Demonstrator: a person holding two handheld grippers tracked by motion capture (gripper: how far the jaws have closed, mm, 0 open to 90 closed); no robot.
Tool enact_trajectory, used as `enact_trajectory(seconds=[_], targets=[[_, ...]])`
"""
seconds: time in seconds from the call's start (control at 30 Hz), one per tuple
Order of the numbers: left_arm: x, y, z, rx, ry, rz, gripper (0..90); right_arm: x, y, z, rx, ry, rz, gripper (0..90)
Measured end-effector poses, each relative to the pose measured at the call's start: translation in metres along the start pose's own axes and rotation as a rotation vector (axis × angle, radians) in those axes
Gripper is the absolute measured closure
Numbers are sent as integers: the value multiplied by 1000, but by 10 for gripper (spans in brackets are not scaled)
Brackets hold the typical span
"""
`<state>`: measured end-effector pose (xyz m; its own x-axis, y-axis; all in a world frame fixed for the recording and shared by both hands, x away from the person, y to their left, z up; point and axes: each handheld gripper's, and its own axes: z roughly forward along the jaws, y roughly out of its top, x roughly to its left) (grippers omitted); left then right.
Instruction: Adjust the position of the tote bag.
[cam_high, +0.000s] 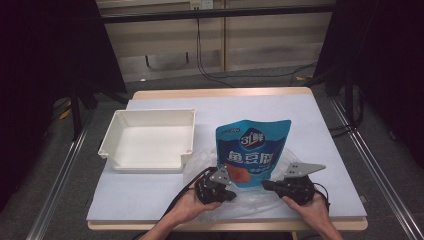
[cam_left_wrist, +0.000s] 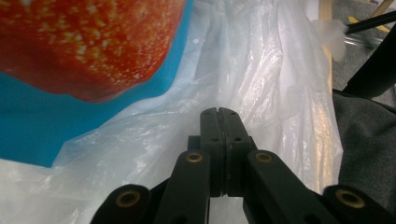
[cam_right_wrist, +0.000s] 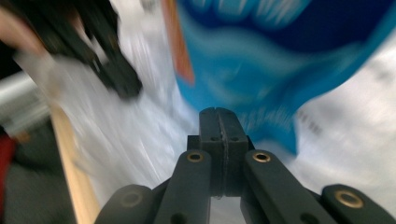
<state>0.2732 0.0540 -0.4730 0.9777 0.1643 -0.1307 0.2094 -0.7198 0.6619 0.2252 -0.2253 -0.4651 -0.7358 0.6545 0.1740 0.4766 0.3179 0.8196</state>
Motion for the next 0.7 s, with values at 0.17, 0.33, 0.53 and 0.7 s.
enact_trajectory(seconds=[0.17, 0.33, 0.53, 0.7], targets=[[2, 1, -3, -23, 1, -2, 883, -2, 7, -19, -151, 28, -18, 814], [2, 1, -9, -41, 5, -13, 862, -3, 19, -40, -274, 33, -34, 665], [3, 4, -20, -79, 5, -16, 821, -3, 28, -51, -351, 50, 6, 408], [2, 7, -40, -138, 35, -24, 763, 1, 33, -56, -360, 39, -5, 366]])
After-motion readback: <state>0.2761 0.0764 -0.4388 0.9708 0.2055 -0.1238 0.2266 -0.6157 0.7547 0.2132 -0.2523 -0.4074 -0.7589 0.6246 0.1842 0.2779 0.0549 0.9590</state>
